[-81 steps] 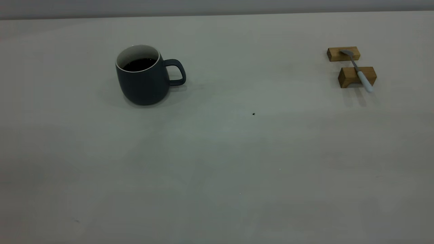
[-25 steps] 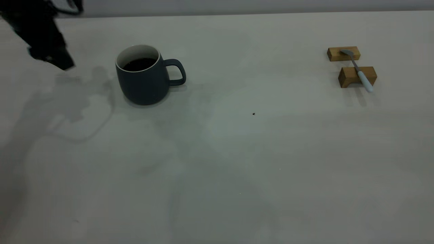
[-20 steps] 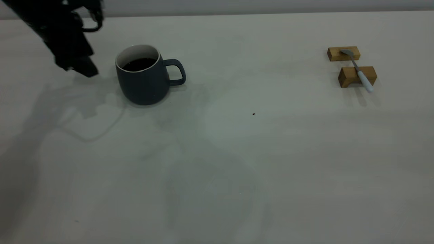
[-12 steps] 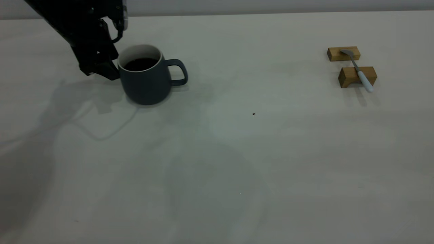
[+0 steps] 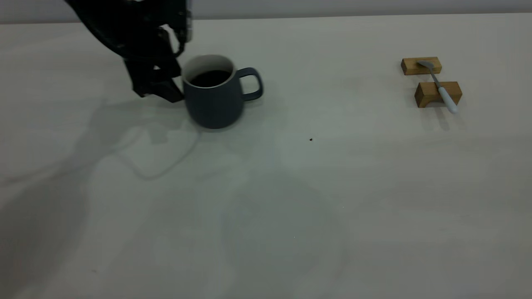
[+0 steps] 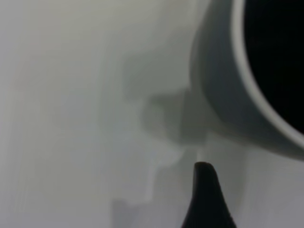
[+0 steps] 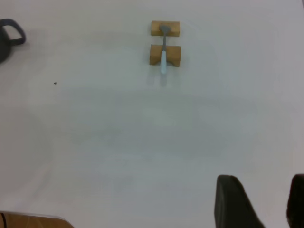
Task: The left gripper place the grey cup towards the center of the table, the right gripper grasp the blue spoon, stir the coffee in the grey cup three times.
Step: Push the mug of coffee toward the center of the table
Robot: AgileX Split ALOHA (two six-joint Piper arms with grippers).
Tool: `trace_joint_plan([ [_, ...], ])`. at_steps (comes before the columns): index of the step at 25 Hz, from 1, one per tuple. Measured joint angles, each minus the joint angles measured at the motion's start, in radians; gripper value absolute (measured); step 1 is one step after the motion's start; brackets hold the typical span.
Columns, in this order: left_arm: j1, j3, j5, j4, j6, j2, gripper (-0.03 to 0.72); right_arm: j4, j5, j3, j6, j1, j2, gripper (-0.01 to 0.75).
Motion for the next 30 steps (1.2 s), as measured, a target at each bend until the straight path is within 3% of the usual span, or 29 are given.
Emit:
trace_joint_plan([
  [18,-0.170,-0.126,-0.024,-0.126,0.007,0.066,0.585,0.000,0.000,0.000,0.000,0.000,0.000,0.321],
  [30,-0.214,-0.128,-0.023,-0.131,0.007,0.069,0.585,0.000,0.000,0.000,0.000,0.000,0.000,0.321],
])
